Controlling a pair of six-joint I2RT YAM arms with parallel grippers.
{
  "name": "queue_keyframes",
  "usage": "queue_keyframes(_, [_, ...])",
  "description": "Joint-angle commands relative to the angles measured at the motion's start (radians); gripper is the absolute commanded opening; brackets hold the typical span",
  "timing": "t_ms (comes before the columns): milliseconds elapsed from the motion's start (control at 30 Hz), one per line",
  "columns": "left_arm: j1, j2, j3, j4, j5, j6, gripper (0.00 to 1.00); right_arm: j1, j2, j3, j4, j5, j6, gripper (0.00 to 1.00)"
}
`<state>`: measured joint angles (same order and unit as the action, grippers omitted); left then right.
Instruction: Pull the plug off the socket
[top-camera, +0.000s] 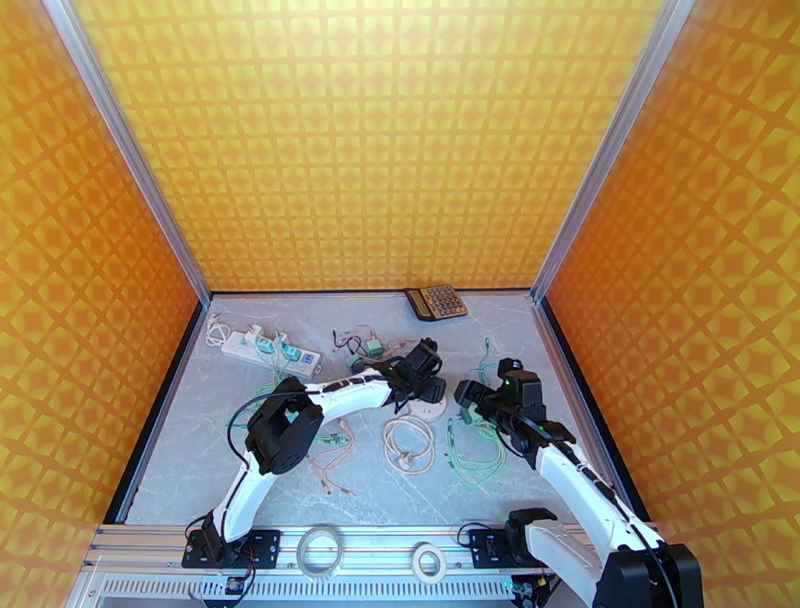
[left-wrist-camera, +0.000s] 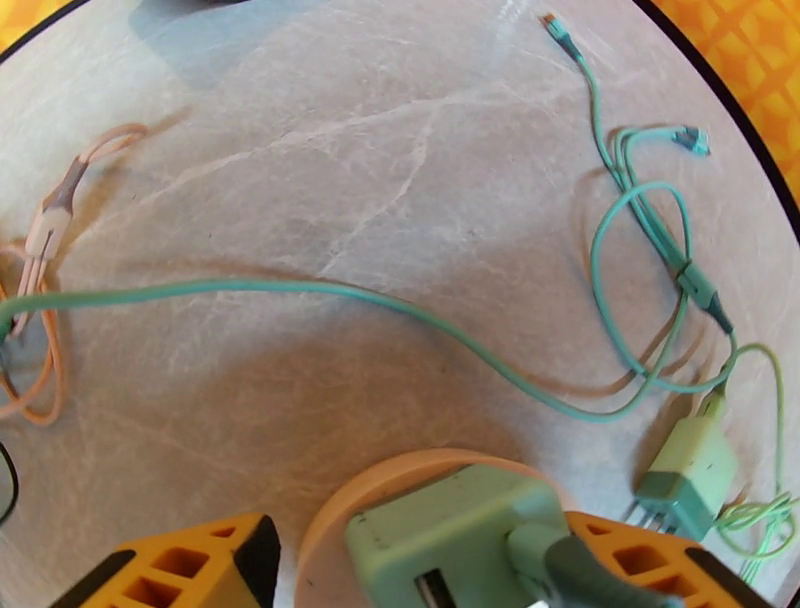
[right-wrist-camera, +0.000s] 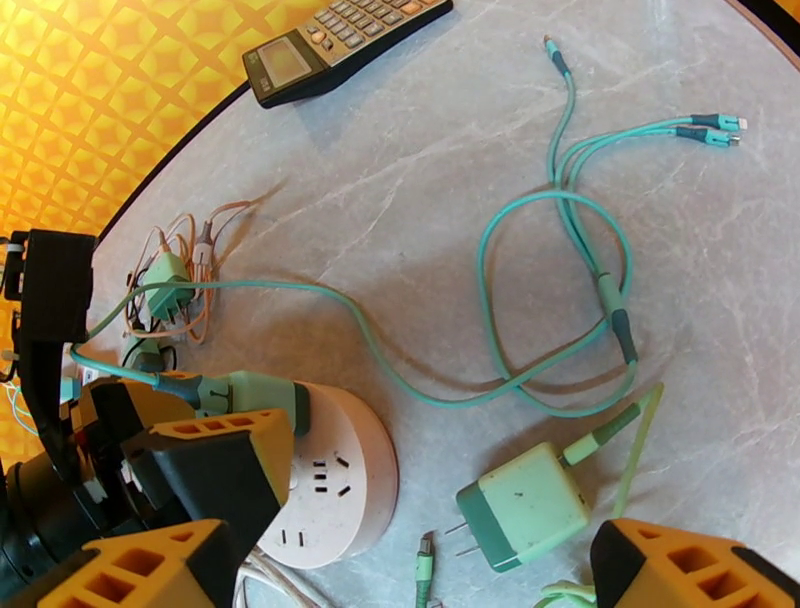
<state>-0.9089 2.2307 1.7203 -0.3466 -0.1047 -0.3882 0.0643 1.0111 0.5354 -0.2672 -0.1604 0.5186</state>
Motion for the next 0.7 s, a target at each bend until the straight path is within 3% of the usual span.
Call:
queue_keyframes(0, [0.011, 0.006, 0.006, 0.003, 0.061, 0.136, 0.7, 0.005, 0.01, -0.013, 0.04, -0.023, 0.015, 0.98])
queue_keyframes(233, [0.014, 0.031, 0.053, -0.028, 0.106, 0.219, 0.7, 0.005, 0.026, -0.015, 0.043, -0.036, 0.016, 0.99])
queue_keyframes(500, [0.057, 0.059, 0.07, -0.051, 0.291, 0.338, 0.68, 0.005, 0.02, -0.007, 0.027, -0.03, 0.006, 0.99])
queue_keyframes(667, [0.057, 0.05, 0.073, -0.066, 0.292, 0.4, 0.55, 0.004, 0.032, -0.008, 0.033, -0.033, 0.007, 0.99])
